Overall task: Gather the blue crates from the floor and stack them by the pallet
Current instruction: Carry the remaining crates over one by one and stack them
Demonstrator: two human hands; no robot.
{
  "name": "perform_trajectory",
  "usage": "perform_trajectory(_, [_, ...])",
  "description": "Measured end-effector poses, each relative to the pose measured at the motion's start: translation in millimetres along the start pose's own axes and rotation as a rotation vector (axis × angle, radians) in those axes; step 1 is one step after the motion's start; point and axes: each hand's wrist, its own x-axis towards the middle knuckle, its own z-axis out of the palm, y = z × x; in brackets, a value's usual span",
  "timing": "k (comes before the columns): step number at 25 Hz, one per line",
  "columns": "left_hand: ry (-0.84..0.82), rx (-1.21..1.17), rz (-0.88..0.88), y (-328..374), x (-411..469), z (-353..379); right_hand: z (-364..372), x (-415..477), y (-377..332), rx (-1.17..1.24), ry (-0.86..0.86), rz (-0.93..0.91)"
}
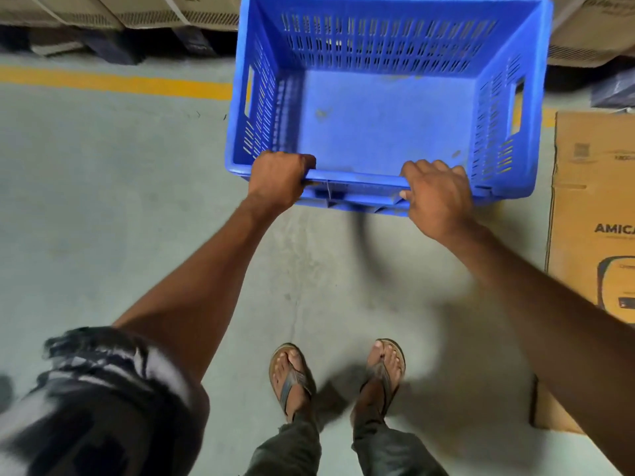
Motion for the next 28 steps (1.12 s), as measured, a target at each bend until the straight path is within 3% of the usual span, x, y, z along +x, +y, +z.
perform_trajectory(5, [-0.209, -0.035, 0.023, 4.7, -12.7, -26.1, -33.8, -9.9, -8.2, 0.064, -0.240, 0.125])
perform_trajectory(10, [0.061, -0.292, 0.031, 52.4, -106.3, -130.9, -145.1, -79.7, -41.8, 0.363, 0.019, 0.321])
perform_trajectory(13, [0.121, -0.321, 0.044, 88.4, -183.8, -198.0, -224.3, -149.1, -69.6, 0.536, 0.110, 0.421])
perform_trajectory(18, [0.234, -0.328, 0.160, 138.1, -325.1, -294.1, -340.1, -292.3, -114.9, 0.514, 0.188, 0.440])
perform_trajectory(22, [0.178, -0.459, 0.271, 156.8, -422.4, -345.4, -403.5, -414.3, -144.6, 0.436, 0.270, 0.482])
perform_trajectory(28, [-0.009, -0.475, 0.566, 201.6, -564.2, -379.4, -434.5, -608.6, -211.7, 0.658, 0.394, 0.845])
